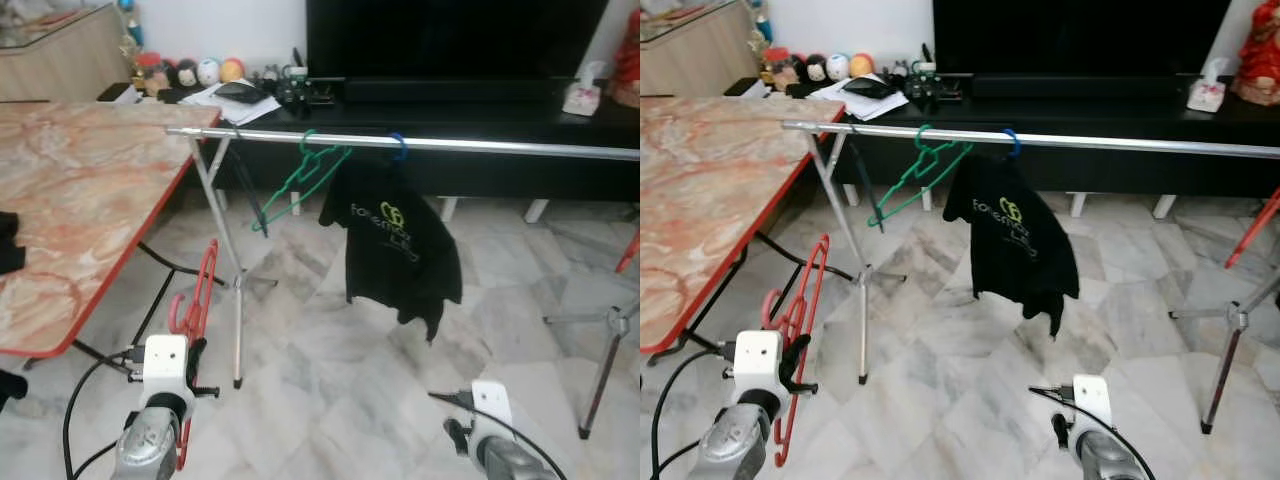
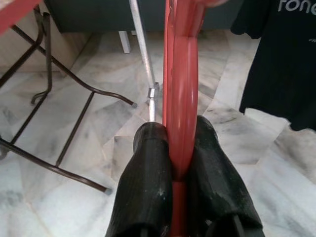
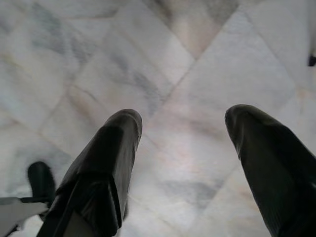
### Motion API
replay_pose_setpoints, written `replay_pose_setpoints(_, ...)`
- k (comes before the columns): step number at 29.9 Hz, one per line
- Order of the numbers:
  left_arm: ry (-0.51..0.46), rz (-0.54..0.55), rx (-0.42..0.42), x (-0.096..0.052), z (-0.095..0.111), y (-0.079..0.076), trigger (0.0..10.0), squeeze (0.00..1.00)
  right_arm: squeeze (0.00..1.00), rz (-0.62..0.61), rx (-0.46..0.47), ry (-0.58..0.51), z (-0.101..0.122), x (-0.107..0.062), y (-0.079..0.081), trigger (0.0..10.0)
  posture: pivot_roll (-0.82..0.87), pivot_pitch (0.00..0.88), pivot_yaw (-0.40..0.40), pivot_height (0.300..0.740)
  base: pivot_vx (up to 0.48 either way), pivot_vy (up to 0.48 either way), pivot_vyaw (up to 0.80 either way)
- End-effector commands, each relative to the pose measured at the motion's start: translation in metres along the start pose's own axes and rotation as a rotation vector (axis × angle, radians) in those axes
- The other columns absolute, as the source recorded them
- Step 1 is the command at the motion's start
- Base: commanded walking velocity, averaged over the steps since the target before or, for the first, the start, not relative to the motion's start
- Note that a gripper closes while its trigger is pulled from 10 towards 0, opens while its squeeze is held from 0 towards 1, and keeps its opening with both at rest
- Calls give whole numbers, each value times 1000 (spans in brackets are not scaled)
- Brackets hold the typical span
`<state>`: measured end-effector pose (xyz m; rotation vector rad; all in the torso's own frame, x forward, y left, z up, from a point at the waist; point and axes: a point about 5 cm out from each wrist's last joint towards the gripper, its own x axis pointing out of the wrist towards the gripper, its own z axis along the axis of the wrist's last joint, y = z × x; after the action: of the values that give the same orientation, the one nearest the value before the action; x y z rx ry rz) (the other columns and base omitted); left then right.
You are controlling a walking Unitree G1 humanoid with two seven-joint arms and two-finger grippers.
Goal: Hang hanger
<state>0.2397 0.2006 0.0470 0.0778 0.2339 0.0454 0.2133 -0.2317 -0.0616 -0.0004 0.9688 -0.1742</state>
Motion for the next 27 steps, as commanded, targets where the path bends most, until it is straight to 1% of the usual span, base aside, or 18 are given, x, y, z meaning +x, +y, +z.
replay_pose_setpoints(1,-5,28,26,-4,0,7,10000,0,0,18,3,3,1,1,8,10000,-58,0,-1,740,0,-240,0)
replay_pose_setpoints(3,-6,34,25,-5,-1,9,10000,0,0,22,6,5,0,1,9,10000,-58,0,0,740,0,-240,0)
replay_pose_setpoints(4,-12,51,21,-7,1,14,10000,0,0,26,18,13,-7,0,8,10000,-58,0,4,740,0,-247,-756)
replay_pose_setpoints(6,-20,65,20,-8,5,19,10000,0,0,26,17,23,-17,-1,5,10000,-53,0,5,740,0,-244,0)
replay_pose_setpoints(12,-36,72,21,-12,11,22,10000,0,0,14,-6,36,-22,-2,1,10000,-40,0,7,740,0,-244,0)
replay_pose_setpoints(14,-37,63,20,-16,12,20,10000,0,0,20,0,36,-23,-2,1,10000,-21,0,-1,740,0,-244,0)
replay_pose_setpoints(17,-37,63,19,-17,12,20,10000,0,0,21,1,36,-23,-2,1,10000,-21,0,-1,740,0,-244,0)
replay_pose_setpoints(18,-35,64,11,-20,10,18,10000,0,0,14,2,50,-29,-3,-1,10000,-7,0,-15,740,0,-244,0)
replay_pose_setpoints(19,-34,66,0,-23,8,16,10000,0,0,4,3,68,-37,-4,-5,10000,-22,0,-9,740,0,-244,0)
replay_pose_setpoints(21,-33,64,-9,-24,7,15,10000,0,0,-1,-8,78,-41,-5,-8,10000,-28,0,-7,740,0,-244,0)
replay_pose_setpoints(25,-28,47,-34,-21,7,8,10000,0,0,-10,-7,81,-45,-7,-16,10000,-61,0,3,740,0,-247,-655)
replay_pose_setpoints(27,-19,32,-39,-21,5,3,10000,0,0,-18,-25,104,-54,-9,-21,10000,-65,0,5,740,0,-244,-697)
